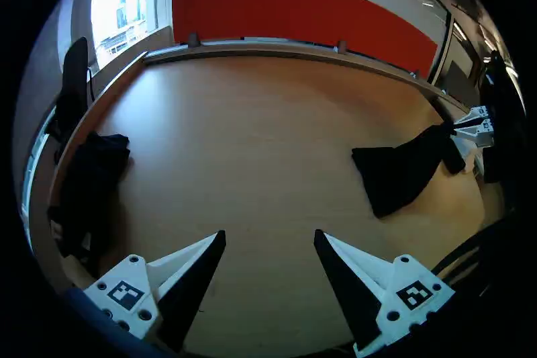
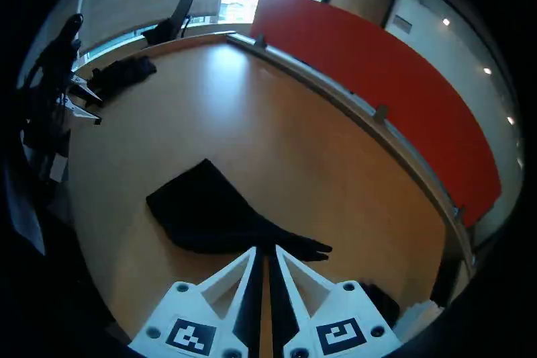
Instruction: Fold towel
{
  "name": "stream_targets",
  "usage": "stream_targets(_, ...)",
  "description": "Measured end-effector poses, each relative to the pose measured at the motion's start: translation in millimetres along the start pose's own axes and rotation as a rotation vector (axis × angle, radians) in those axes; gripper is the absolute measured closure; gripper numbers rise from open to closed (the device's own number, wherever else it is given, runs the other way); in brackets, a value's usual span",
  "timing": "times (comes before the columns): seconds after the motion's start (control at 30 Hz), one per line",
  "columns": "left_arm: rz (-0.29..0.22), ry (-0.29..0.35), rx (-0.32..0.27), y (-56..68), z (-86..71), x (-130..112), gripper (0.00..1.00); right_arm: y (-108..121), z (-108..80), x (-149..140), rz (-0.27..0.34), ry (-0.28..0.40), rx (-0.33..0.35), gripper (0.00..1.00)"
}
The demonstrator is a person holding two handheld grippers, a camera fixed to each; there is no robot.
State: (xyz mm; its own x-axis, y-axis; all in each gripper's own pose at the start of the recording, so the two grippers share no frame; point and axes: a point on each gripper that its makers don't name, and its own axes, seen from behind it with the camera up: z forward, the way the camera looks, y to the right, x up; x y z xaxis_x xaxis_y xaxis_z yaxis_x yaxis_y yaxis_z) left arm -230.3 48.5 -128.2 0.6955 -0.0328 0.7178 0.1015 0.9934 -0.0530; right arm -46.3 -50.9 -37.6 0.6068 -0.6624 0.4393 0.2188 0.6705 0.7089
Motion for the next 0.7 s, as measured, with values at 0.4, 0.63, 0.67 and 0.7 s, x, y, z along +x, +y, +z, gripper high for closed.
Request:
stream_targets(0.4, -0.006, 0.014, -0.001, 1.3, -4.2, 6.2, 0.02, -44.0, 22.8, 28.3, -0.055, 0.023, 0.086, 0.95)
stream_targets(0.63, -0.008, 0.02, 0.001, -1.7, -7.0, 8.8, 0.02, -73.6, 36.1, 42.3, -0.093, 0.031, 0.142, 0.95)
stream_targets(0.67, -0.009, 0.02, 0.002, -2.8, -7.4, 8.5, 0.02, -77.5, 38.1, 43.7, -0.098, 0.03, 0.151, 0.95)
stream_targets(0.7, -0.011, 0.02, 0.004, -3.9, -7.9, 8.2, 0.02, -80.9, 39.8, 45.0, -0.103, 0.03, 0.158, 0.95)
